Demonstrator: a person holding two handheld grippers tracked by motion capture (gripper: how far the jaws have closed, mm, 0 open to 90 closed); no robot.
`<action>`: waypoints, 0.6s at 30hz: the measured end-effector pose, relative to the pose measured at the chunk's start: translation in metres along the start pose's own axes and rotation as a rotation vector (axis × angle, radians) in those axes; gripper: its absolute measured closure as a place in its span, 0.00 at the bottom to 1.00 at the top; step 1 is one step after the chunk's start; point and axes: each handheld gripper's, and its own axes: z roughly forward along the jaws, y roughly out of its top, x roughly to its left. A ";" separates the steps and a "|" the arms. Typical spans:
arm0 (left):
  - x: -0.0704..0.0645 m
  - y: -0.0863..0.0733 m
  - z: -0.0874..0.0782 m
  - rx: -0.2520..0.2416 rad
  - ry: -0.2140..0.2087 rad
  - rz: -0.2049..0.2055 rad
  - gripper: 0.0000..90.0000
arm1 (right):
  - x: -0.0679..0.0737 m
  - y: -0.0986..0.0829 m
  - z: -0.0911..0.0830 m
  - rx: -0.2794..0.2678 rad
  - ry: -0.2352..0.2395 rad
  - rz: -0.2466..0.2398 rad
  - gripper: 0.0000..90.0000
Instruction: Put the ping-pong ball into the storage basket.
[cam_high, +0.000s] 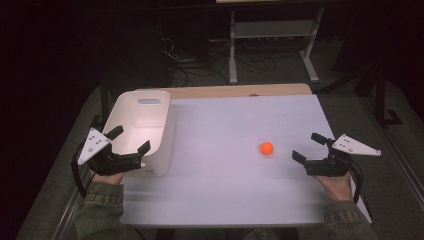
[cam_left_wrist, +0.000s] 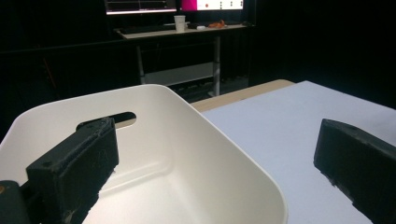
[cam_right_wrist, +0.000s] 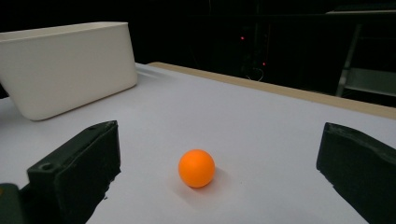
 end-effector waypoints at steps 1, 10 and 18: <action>0.001 0.000 0.000 -0.003 0.004 -0.005 0.00 | 0.000 0.000 0.000 0.001 0.004 0.004 0.00; 0.000 0.000 0.001 0.002 -0.001 -0.003 0.00 | 0.001 -0.002 0.004 0.027 0.012 0.010 0.00; 0.003 0.005 -0.002 -0.001 -0.012 0.003 0.00 | 0.001 -0.002 0.004 0.034 0.023 0.011 0.00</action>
